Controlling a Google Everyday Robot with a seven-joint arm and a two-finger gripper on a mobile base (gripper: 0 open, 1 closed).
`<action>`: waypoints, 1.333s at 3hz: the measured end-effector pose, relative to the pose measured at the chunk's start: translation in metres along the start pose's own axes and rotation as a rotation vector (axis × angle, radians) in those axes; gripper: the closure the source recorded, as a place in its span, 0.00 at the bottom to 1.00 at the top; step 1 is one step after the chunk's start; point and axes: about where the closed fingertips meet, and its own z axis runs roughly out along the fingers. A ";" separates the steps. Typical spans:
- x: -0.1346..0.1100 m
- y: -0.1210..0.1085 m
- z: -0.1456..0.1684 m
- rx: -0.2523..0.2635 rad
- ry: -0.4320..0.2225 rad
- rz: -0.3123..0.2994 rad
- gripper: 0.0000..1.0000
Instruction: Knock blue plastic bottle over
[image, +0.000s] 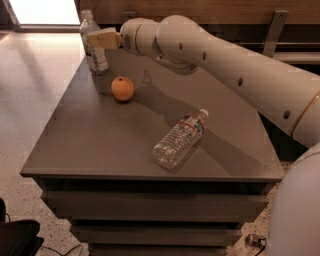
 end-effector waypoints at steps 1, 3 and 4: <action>-0.001 0.003 0.013 -0.015 -0.060 0.021 0.00; 0.004 0.002 0.029 -0.006 -0.041 -0.001 0.00; 0.015 -0.010 0.049 -0.004 -0.044 -0.016 0.00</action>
Offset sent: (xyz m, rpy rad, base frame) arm 0.0058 0.0084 -0.0005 0.0455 -0.0221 0.0079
